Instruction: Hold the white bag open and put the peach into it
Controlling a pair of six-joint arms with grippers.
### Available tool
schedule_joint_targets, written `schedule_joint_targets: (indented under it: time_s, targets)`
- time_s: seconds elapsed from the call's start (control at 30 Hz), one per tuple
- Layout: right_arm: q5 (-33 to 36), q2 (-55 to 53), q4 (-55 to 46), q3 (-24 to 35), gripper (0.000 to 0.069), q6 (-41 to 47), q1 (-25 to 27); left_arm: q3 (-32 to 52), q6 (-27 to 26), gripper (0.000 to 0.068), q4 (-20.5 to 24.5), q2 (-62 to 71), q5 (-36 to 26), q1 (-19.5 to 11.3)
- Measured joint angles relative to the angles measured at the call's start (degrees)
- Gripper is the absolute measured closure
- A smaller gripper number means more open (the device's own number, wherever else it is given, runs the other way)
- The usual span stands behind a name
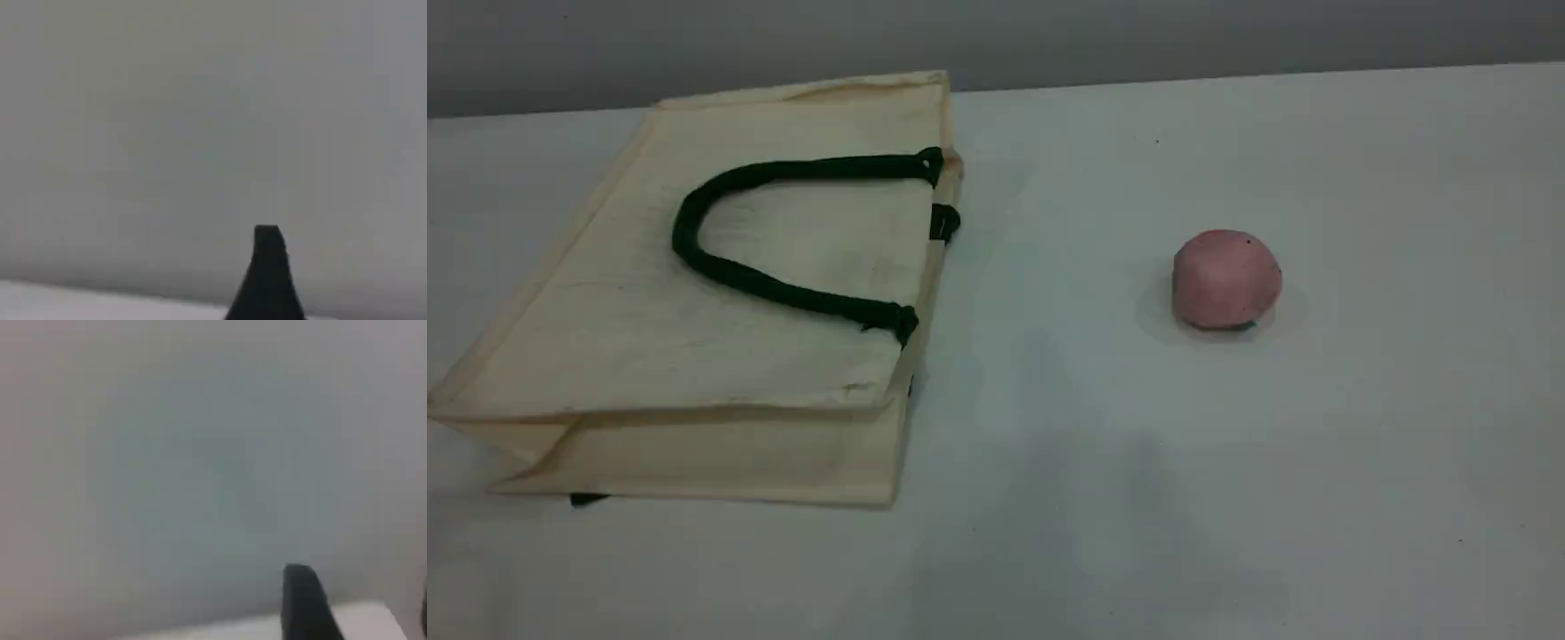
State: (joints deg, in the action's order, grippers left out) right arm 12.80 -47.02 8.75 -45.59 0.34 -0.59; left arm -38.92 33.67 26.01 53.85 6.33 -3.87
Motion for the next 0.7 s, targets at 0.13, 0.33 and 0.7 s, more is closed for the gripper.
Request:
schedule_joint_targets:
  time_s: [0.13, 0.33, 0.7]
  targets:
    - [3.7, -7.2, 0.0, -3.5, 0.0359, -3.3, 0.0, -2.1, 0.0, 0.0163, 1.1, 6.7, -1.9, 0.3]
    - [1.5, -16.6, 0.1, -6.6, 0.0359, -3.2, 0.0, -7.3, -0.5, 0.0163, 5.8, 16.0, -8.4, 2.9]
    - [0.6, -29.8, 0.7, -8.0, 0.0359, -3.4, 0.0, -18.5, -3.0, 0.0163, 4.9, 26.8, -25.1, 10.3]
